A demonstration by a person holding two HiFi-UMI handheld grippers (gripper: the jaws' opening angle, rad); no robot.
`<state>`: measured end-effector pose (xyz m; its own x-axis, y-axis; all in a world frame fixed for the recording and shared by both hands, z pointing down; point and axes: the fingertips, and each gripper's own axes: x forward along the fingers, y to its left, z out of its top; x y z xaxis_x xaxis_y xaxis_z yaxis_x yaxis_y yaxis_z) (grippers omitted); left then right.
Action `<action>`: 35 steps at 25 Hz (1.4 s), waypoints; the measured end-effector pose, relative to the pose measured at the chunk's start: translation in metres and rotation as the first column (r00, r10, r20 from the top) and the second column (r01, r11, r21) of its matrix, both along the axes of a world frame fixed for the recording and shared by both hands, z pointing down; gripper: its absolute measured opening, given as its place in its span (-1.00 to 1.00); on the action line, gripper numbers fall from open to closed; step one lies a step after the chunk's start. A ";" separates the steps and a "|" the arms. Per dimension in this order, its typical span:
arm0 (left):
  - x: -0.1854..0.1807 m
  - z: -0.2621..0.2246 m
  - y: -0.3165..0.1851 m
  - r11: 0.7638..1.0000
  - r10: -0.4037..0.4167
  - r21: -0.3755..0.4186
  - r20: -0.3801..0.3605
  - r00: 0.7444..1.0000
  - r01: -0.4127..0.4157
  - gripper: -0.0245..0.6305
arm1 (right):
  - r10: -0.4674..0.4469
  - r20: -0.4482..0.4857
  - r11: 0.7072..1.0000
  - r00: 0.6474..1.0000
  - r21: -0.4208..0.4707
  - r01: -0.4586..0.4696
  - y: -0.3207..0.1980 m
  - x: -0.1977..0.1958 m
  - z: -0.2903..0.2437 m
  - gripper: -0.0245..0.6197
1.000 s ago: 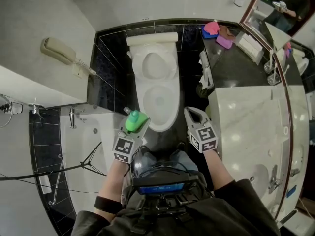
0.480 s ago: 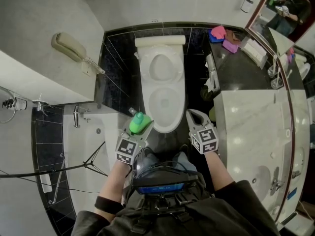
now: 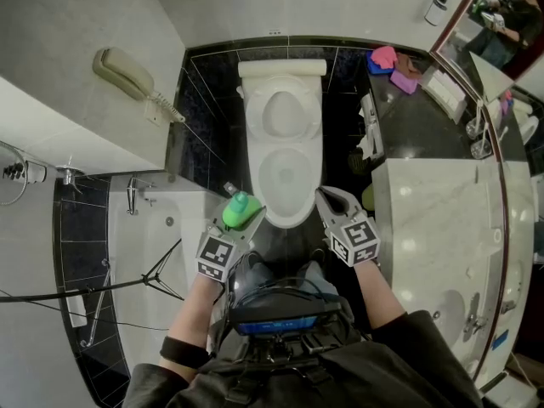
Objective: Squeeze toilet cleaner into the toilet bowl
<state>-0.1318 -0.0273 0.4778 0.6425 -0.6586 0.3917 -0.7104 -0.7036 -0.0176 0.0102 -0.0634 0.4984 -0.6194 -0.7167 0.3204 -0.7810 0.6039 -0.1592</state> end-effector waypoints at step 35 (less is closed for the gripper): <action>0.015 -0.037 -0.023 0.991 0.105 0.081 -0.037 0.994 -0.102 -0.35 | -0.399 0.545 0.880 0.737 0.003 0.475 0.013 -0.165 -0.162 -0.13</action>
